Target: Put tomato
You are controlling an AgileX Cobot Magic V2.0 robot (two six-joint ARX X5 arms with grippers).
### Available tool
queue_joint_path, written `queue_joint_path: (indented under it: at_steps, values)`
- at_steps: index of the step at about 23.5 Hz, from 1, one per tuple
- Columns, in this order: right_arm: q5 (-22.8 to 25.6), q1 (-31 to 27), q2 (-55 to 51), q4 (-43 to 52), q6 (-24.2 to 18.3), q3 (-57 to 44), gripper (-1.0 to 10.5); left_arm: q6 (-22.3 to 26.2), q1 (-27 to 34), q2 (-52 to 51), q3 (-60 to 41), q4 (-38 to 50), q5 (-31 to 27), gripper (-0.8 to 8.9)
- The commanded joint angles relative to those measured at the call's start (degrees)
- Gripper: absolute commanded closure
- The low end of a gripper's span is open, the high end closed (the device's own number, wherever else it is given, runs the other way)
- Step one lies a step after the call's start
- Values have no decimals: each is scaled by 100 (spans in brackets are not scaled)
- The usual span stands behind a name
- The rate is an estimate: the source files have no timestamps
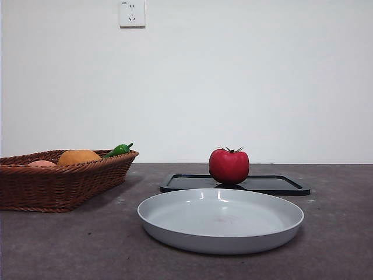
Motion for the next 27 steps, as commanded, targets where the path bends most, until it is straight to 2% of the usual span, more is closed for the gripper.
queue_joint_path:
  at_steps: [1,6,11,20,27]
  values:
    - [-4,-551,-286,682,-111,-243,936,-28,11,-13,-116,-37,-15,806]
    - [4,-1648,-1373,2588,-138,-1775,936,-28,11,-13,-116,-37,-15,806]
    - [348,-1978,-2275,3810,-61,-3250,936,-28,11,-13,-116,-37,-15,806]
    - [1213,-1982,-3185,4507,341,-4656,936,-28,11,-13,-116,-37,-15,806]
    - [1331,-2011,-3392,4225,483,-5029,936,-28,11,-13,-116,-37,-15,806]
